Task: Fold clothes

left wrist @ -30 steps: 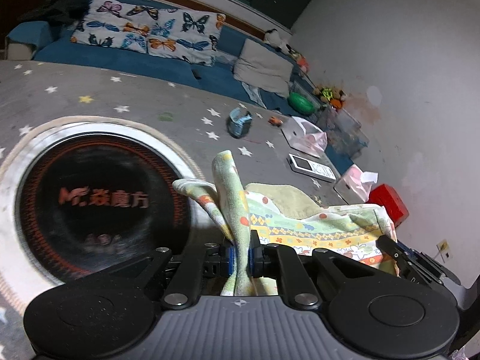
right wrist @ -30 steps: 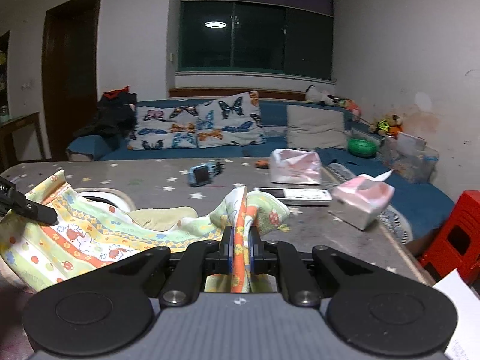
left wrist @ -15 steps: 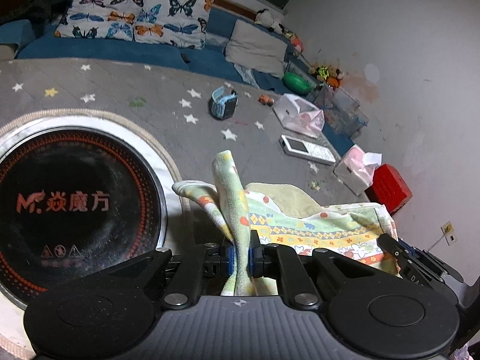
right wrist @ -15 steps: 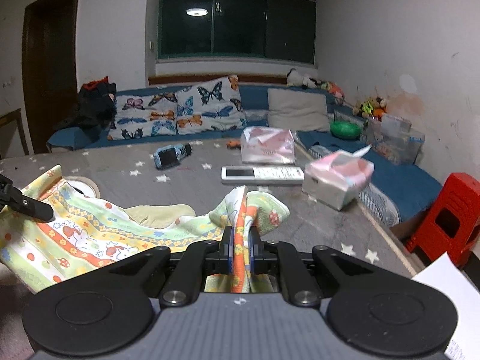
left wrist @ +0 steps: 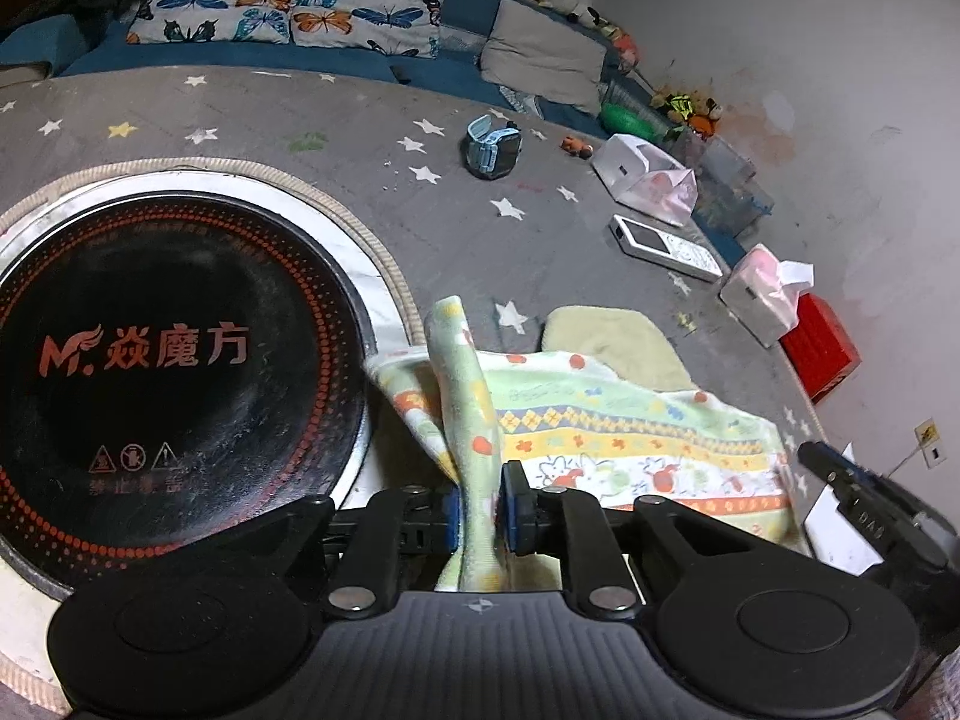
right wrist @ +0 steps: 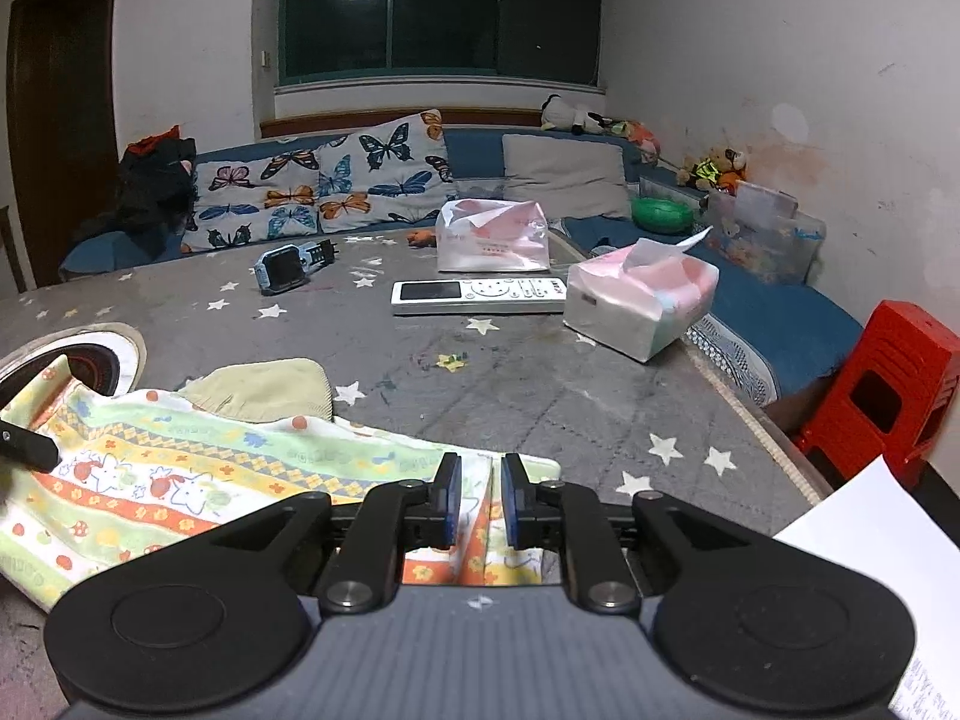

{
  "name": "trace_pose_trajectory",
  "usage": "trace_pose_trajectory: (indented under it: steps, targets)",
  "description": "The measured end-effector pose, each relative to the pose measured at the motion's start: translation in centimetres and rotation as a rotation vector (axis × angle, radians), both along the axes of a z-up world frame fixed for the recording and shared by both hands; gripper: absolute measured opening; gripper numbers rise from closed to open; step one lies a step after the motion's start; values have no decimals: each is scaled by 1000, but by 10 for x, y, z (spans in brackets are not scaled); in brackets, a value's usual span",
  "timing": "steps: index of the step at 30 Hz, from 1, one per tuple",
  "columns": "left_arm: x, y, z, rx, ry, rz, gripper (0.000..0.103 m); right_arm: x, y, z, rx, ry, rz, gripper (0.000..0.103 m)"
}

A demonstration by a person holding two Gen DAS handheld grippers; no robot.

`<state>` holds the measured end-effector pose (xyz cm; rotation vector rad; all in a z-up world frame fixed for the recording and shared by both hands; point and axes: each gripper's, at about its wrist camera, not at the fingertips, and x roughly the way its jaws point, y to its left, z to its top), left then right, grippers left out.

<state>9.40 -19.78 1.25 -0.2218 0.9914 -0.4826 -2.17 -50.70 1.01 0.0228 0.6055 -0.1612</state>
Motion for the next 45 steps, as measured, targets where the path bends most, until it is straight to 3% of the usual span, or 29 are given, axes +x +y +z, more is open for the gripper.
trace_pose_trajectory:
  steps: [2,7,16,22,25,31,38,45]
  targets:
    - [0,1,0,21,-9,7,29,3,0,-1,1,2,13,16]
    - [5,10,2,51,-25,49,36,13,4,-7,14,13,38,17]
    - [22,17,-2,97,-30,92,36,33,4,-25,56,60,52,17]
    - [16,0,12,122,-115,90,34,36,0,-27,56,64,48,18]
    - [16,-16,18,97,-137,51,34,37,5,-22,56,54,64,18]
    - [24,-52,11,61,-114,-42,34,44,21,-16,86,36,128,18]
    - [38,-73,-7,69,-65,-60,33,62,35,-26,93,55,155,18]
    - [33,-76,-9,92,-85,-67,33,60,36,-27,87,55,147,19]
